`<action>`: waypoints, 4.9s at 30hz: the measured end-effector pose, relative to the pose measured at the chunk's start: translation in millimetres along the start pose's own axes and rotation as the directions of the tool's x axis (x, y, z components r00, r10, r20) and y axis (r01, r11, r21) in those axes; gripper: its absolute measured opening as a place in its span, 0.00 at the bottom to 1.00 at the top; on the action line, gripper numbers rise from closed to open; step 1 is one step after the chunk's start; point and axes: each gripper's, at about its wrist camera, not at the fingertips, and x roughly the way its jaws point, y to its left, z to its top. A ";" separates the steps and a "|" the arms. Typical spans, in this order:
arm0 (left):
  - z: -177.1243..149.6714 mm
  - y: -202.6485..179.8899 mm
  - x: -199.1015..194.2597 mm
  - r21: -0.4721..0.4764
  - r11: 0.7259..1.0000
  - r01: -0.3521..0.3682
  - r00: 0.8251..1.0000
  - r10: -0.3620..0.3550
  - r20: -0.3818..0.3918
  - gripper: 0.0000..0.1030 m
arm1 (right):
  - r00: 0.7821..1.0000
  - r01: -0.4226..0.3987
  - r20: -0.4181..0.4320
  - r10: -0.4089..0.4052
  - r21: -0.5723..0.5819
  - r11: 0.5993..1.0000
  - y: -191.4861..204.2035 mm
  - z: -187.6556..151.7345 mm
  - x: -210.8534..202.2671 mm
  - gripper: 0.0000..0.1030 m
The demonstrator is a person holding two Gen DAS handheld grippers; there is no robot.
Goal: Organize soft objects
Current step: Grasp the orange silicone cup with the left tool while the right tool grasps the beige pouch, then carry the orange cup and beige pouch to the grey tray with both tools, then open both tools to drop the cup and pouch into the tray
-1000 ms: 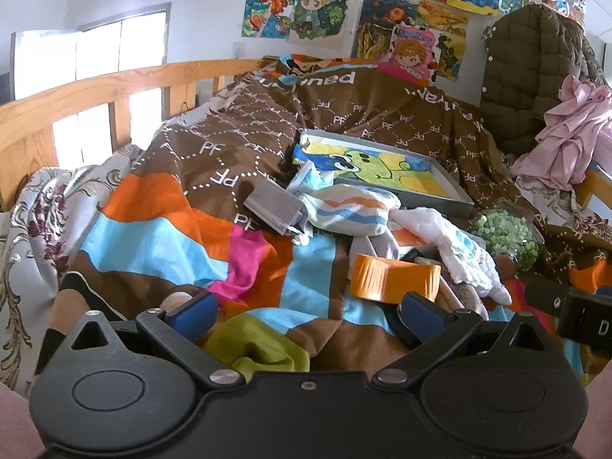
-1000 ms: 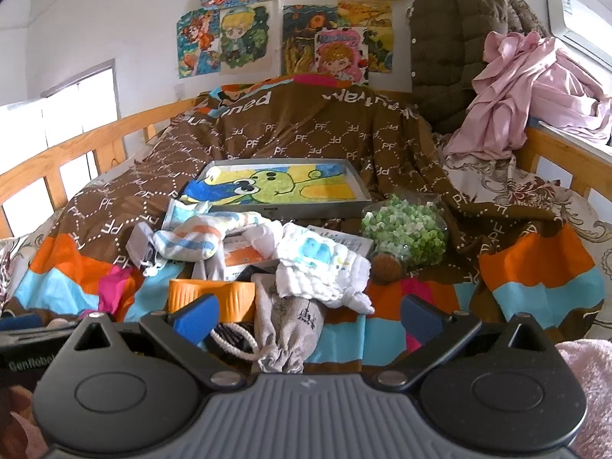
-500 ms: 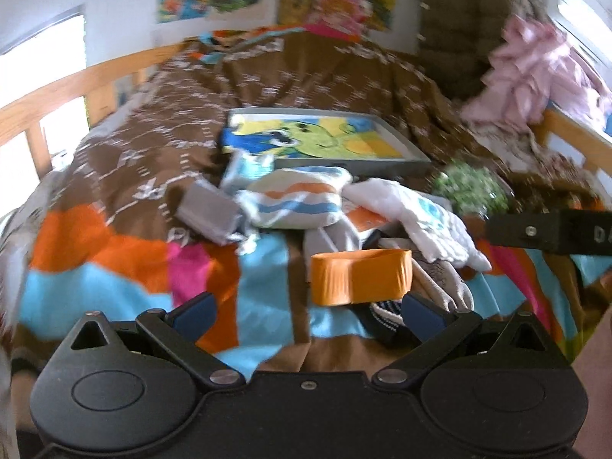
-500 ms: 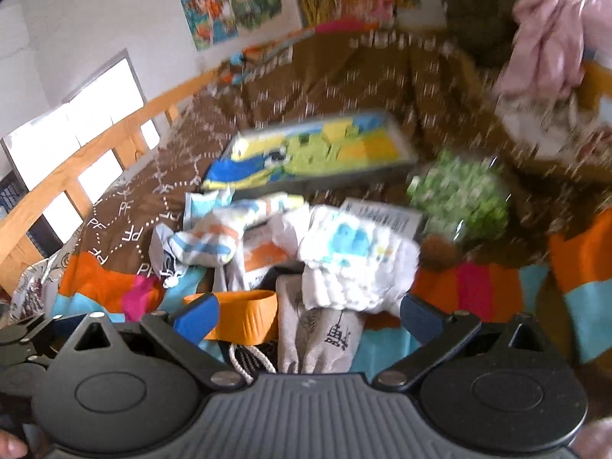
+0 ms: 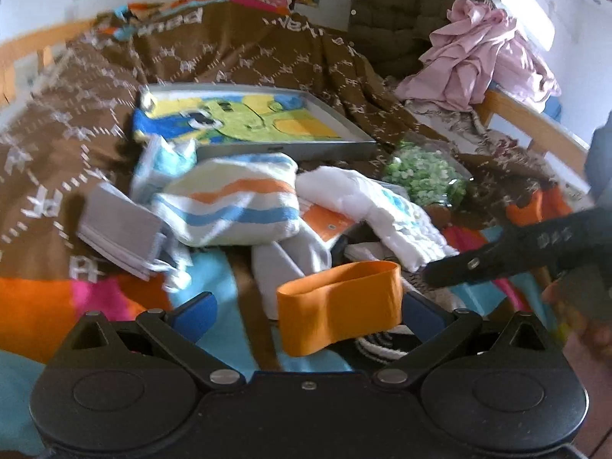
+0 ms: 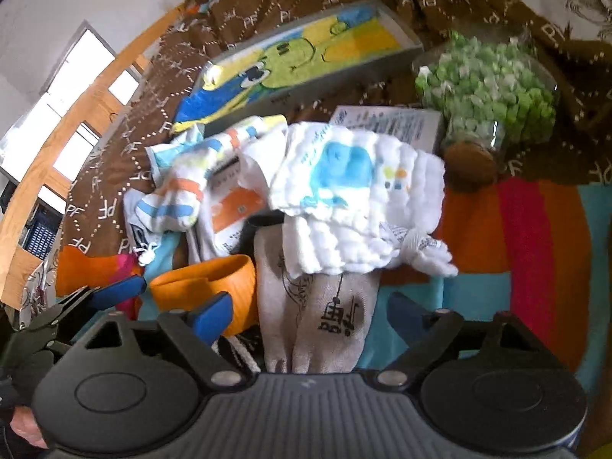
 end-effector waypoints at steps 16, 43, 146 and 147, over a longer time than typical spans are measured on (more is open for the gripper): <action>-4.6 24.9 21.3 -0.177 0.978 0.109 0.992 -0.118 -0.041 0.73 | 0.996 0.016 -0.085 -0.015 0.003 1.000 2.6 -1.2 25.3 0.60; 4.0 23.6 -49.8 -0.400 0.914 0.069 0.985 0.002 0.175 0.14 | 0.966 -0.244 0.082 0.247 -0.044 0.969 13.0 -12.4 -29.3 0.20; 200.4 29.3 35.6 -0.097 0.878 -0.470 0.825 0.475 0.306 0.91 | 0.835 -0.018 0.537 0.119 -0.189 0.982 39.4 206.7 9.8 0.99; 200.1 26.5 28.1 -0.100 0.876 -0.472 0.818 0.478 0.319 0.92 | 0.827 -0.011 0.549 0.122 -0.202 0.979 41.7 201.0 2.1 1.00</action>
